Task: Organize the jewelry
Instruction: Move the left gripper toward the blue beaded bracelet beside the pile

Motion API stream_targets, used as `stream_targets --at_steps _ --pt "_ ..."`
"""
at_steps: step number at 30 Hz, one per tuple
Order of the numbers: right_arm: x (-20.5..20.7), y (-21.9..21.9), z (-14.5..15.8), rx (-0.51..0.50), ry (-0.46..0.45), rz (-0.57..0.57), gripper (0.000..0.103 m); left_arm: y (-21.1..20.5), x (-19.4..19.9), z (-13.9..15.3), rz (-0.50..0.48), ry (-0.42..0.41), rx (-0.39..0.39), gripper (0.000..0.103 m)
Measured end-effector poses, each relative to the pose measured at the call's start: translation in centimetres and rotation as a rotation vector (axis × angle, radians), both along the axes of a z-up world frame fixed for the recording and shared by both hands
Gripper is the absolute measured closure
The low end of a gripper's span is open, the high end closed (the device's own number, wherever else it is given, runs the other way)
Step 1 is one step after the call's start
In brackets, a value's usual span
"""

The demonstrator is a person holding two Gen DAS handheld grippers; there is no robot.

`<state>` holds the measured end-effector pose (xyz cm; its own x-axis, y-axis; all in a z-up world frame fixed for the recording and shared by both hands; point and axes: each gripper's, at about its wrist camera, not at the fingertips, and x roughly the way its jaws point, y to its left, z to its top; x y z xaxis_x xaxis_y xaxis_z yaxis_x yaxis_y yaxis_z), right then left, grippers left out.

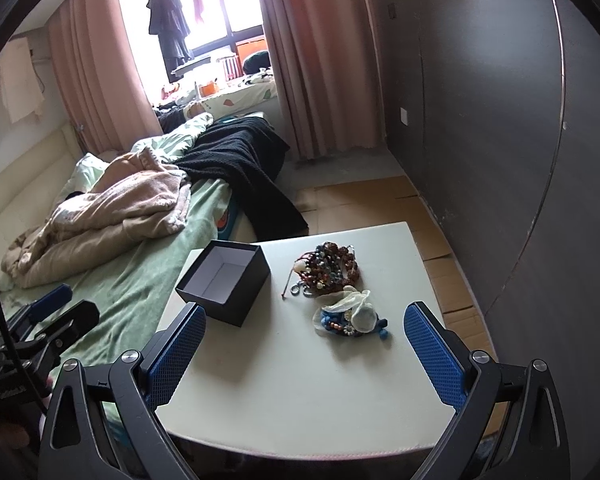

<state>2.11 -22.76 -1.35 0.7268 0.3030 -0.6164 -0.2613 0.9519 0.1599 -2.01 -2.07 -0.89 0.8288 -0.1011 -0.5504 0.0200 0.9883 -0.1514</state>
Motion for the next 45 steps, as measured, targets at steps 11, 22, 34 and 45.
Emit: stream_targets --at_steps 11,22,34,45 --pt "0.8 -1.4 -0.4 0.015 0.02 -0.032 0.003 -0.8 1.3 -0.9 0.015 0.016 -0.025 0.001" --pt "4.1 -4.1 -3.3 0.091 0.143 -0.115 0.003 -3.0 5.5 -4.9 -0.058 0.116 -0.048 0.022" --pt "8.0 -6.8 -6.4 0.173 0.261 -0.177 0.015 -5.7 9.4 -7.2 -0.133 0.173 -0.061 0.036" --pt "11.6 -7.9 -9.6 0.245 0.371 -0.2 0.029 -8.4 14.3 -11.7 -0.196 0.309 -0.03 0.052"
